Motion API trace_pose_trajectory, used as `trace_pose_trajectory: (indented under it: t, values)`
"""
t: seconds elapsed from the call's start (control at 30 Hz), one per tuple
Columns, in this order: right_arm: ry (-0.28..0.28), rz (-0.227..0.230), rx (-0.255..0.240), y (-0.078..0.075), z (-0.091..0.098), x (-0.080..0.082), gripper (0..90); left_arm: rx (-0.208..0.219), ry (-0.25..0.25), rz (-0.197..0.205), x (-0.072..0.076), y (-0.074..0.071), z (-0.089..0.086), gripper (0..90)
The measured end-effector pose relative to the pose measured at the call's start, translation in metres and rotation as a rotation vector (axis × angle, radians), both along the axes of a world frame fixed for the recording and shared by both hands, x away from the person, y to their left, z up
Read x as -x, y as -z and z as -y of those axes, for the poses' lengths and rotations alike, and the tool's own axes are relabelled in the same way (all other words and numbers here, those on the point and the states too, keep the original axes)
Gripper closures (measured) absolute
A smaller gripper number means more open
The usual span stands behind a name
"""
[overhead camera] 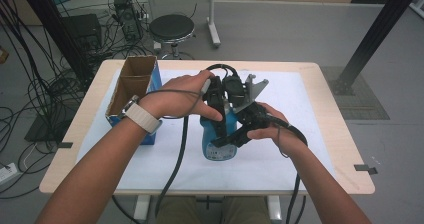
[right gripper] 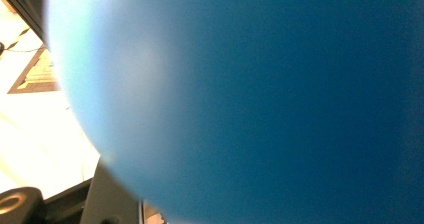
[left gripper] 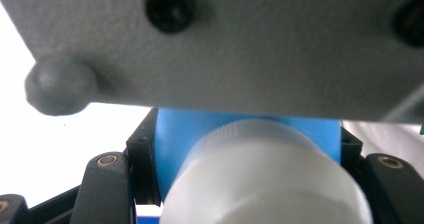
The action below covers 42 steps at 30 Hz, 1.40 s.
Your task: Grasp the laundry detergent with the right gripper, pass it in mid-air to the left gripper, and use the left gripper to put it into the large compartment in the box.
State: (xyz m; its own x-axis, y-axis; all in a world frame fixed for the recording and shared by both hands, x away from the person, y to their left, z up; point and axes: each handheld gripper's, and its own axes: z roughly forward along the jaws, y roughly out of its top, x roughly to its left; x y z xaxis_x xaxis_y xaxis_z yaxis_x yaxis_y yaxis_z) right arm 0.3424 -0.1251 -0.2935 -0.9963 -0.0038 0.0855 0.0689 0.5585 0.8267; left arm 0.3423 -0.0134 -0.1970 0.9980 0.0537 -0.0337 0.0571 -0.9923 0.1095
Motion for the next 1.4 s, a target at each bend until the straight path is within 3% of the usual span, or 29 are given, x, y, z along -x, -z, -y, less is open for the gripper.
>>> trace_pose_trajectory:
  t: [1.4]
  values:
    - [-0.009,0.006,0.002,0.0003,-0.0014,0.0015,42.5,0.002,-0.011,-0.006,0.0015,0.0000,-0.0013,37.4]
